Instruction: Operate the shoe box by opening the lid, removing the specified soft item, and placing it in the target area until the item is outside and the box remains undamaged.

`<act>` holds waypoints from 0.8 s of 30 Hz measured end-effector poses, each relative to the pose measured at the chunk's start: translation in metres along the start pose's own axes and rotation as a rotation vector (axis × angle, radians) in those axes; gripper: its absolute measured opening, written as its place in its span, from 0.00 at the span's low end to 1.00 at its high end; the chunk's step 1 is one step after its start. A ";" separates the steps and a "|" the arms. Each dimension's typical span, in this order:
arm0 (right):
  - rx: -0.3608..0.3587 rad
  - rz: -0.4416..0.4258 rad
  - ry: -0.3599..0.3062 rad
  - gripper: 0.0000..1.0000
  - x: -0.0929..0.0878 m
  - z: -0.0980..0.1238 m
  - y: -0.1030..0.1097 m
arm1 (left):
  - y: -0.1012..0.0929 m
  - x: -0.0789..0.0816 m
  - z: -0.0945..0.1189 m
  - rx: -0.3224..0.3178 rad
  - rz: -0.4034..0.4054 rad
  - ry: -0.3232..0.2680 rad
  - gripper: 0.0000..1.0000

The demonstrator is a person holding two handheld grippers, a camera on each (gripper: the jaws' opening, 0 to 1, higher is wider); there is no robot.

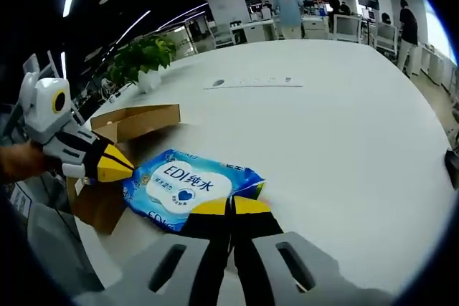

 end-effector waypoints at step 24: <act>-0.048 -0.057 0.047 0.02 -0.023 0.005 -0.004 | -0.006 -0.027 0.003 0.043 -0.202 0.107 0.02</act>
Point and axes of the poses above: the point that each gripper's makers call its tool centre point, and the gripper's own axes: z roughly backward along the fingers, y roughly to its left, x roughly out of its top, the point moved 2 cm from there along z, roughly backward along the fingers, and after that the axes turned 2 degrees about -y, right-handed, at the moved point
